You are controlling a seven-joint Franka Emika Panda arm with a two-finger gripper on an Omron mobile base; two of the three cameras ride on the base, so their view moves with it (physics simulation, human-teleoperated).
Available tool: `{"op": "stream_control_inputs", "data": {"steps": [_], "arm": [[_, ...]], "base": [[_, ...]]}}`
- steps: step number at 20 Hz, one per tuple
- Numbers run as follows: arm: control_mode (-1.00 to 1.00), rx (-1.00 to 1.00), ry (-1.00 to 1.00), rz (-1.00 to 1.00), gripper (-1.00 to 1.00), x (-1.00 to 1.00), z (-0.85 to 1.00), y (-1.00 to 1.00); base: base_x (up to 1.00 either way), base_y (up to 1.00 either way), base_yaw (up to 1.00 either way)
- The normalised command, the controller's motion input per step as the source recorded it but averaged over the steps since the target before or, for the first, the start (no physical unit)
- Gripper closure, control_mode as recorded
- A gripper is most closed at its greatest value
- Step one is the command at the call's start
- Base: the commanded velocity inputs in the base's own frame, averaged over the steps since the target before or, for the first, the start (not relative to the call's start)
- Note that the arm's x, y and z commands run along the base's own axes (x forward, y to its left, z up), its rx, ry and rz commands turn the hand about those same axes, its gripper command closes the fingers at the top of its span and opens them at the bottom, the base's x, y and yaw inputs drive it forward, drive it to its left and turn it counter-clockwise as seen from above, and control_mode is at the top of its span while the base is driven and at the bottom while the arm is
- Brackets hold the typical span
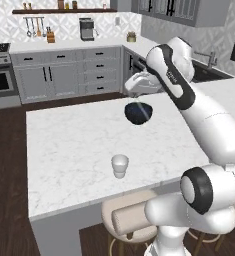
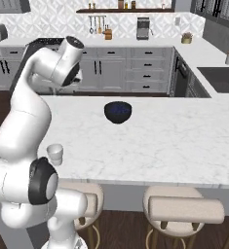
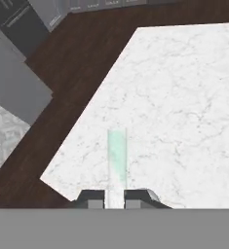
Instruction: Take a straw from the drawer in front and place it inside the glass cup on the dining counter.
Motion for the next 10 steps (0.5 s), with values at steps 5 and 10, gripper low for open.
{"op": "stream_control_inputs", "data": {"steps": [5, 10], "arm": [[-1.00, 0.42, 0.00, 0.59, 1.00, -0.02, -0.34, -0.02], [-1.00, 0.38, 0.01, 0.55, 1.00, -0.01, -0.27, 0.31]], "base": [[0.00, 0.00, 0.00], [0.00, 0.00, 0.00]]}}
